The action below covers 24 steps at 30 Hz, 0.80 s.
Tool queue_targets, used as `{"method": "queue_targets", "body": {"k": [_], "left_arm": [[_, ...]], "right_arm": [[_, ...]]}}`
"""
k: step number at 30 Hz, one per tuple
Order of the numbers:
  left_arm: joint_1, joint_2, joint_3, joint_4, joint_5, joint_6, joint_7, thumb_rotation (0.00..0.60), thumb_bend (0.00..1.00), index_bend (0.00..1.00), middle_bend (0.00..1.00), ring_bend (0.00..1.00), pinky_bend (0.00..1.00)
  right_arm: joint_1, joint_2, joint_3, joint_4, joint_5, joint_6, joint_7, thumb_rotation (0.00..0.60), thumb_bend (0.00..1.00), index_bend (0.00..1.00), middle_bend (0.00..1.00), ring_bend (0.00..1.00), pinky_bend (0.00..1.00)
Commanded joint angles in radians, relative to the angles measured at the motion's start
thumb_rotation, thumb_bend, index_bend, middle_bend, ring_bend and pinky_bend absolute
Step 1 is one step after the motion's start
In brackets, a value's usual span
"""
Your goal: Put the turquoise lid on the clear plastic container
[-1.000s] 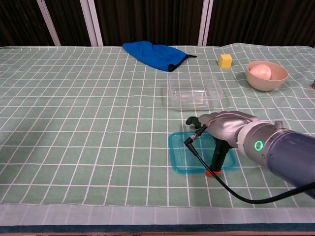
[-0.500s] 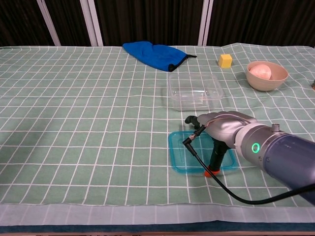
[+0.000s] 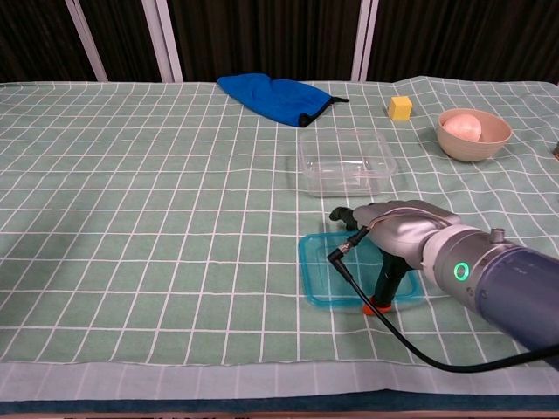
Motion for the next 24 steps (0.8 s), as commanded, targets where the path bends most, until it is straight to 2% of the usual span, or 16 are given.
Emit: {"method": "queue_targets", "body": {"k": [1,9,16,24], "left_arm": [[0.000,0.000,0.000,0.000,0.000,0.000,0.000,0.600,0.53,0.08,0.00,0.00,0.00],[-0.001,0.002,0.001,-0.001,0.000,-0.002,-0.004,0.600,0.52,0.08,0.00,0.00,0.00],[-0.001,0.003,0.001,-0.004,-0.001,-0.003,-0.007,0.600,0.52,0.08,0.00,0.00,0.00],[-0.002,0.007,0.004,-0.009,-0.004,-0.012,-0.017,0.600,0.53,0.09,0.00,0.00,0.00]], "right_arm": [[0.000,-0.002,0.002,0.002,0.005,-0.004,-0.001,0.600,0.16,0.00,0.25,0.00,0.00],[0.004,-0.003,0.010,0.009,0.020,-0.016,-0.010,0.600,0.16,0.00,0.30,0.01,0.00],[0.029,0.017,0.050,0.000,0.111,-0.057,-0.040,0.600,0.16,0.00,0.31,0.01,0.00],[0.046,0.037,0.059,-0.021,0.137,-0.065,-0.042,0.600,0.16,0.05,0.44,0.11,0.00]]}}
